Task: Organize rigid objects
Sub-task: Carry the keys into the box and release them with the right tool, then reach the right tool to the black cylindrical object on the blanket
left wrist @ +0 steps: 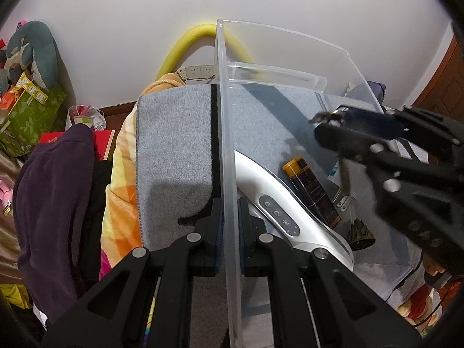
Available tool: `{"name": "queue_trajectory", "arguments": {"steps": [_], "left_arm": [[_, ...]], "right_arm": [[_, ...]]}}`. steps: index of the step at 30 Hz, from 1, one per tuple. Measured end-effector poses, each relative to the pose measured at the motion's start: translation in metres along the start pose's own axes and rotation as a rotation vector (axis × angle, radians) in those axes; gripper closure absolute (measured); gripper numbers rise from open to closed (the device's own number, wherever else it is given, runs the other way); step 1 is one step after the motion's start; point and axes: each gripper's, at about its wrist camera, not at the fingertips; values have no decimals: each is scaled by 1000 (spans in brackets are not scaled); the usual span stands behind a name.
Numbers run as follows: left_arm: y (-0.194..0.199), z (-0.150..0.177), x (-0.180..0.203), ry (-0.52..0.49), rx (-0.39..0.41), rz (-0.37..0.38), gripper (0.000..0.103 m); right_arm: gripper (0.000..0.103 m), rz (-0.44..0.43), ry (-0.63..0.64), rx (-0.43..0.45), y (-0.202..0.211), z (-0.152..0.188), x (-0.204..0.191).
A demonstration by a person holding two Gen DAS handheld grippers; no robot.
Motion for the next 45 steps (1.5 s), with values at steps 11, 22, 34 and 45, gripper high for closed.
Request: {"name": "queue_trajectory", "arguments": {"steps": [11,22,34,45], "left_arm": [[-2,1,0,0,-4,-2,96],[-1,1,0,0,-4,-2,96],[-1,1,1,-5,-7,-17,96],[-1,1,3,-9,-8,-22,96]], "right_arm": [[77,16,74,-101,-19,13,-8],[56,29,21,-2,38,20,20],[55,173,-92,-10,82,69,85],[55,50,-94,-116,55,112,85]]}}
Point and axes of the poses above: each gripper's, at about its wrist camera, not at the fingertips, and y roughly against the way its jaws point, x to its right, z to its underside, and after that the axes turned 1 degree about z, right-handed
